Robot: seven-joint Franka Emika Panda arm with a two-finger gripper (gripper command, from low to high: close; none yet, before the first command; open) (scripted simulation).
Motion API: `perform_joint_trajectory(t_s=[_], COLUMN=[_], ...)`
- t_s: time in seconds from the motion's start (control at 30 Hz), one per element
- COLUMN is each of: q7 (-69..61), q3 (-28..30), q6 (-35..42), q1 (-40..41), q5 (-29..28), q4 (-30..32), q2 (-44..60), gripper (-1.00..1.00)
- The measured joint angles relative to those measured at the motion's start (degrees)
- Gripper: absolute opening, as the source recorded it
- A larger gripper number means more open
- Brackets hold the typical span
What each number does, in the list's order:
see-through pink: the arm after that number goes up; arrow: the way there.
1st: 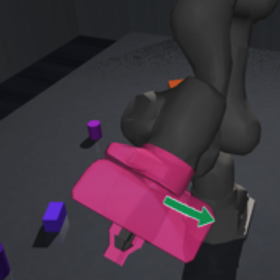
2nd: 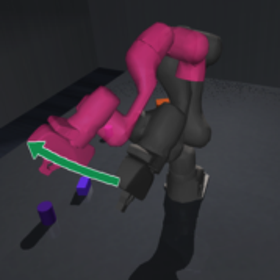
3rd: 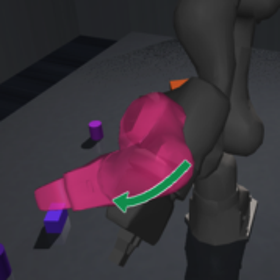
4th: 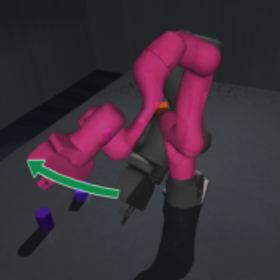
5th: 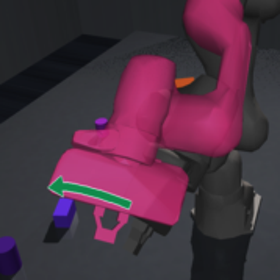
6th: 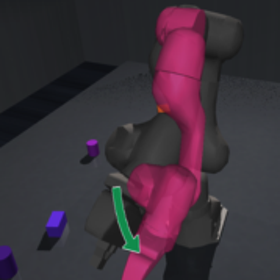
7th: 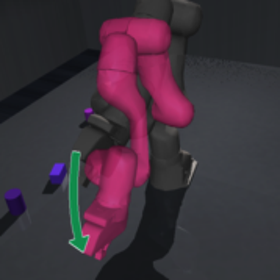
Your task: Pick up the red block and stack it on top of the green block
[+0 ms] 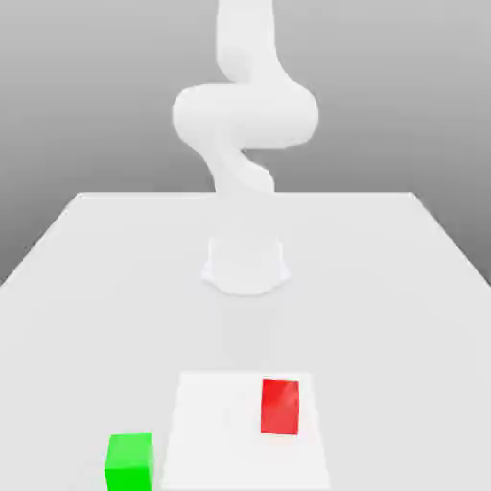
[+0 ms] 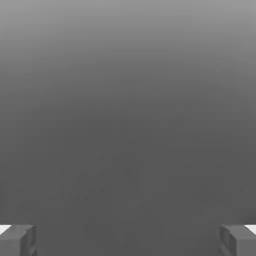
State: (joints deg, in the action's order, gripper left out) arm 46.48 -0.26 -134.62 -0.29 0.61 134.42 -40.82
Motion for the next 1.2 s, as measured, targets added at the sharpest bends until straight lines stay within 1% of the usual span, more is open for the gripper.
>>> perform_joint_trajectory(t_s=[0.37, 0.63, 0.7, 0.87, 0.9, 1.1, 1.2], q7=[3.8, 8.7, 9.9, 11.7, 11.9, 12.1, 11.5], q3=[-2.3, -4.0, -3.7, -2.1, -1.9, -1.8, -2.4], q6=[-13.2, -22.6, -25.5, -34.1, -35.2, -35.8, -32.5], q1=[-1.2, -1.9, -2.2, -3.3, -3.5, -3.6, -3.1], q5=[1.7, -0.2, -1.3, -3.5, -3.7, -4.0, -3.2], q4=[12.1, 20.7, 21.6, 20.5, 20.4, 20.3, 20.8], q2=[23.4, 40.0, 44.2, 54.6, 55.9, 56.5, 52.6], gripper=[0.0, 0.0, 0.0, 0.0, -1.0, -1.0, -1.0])
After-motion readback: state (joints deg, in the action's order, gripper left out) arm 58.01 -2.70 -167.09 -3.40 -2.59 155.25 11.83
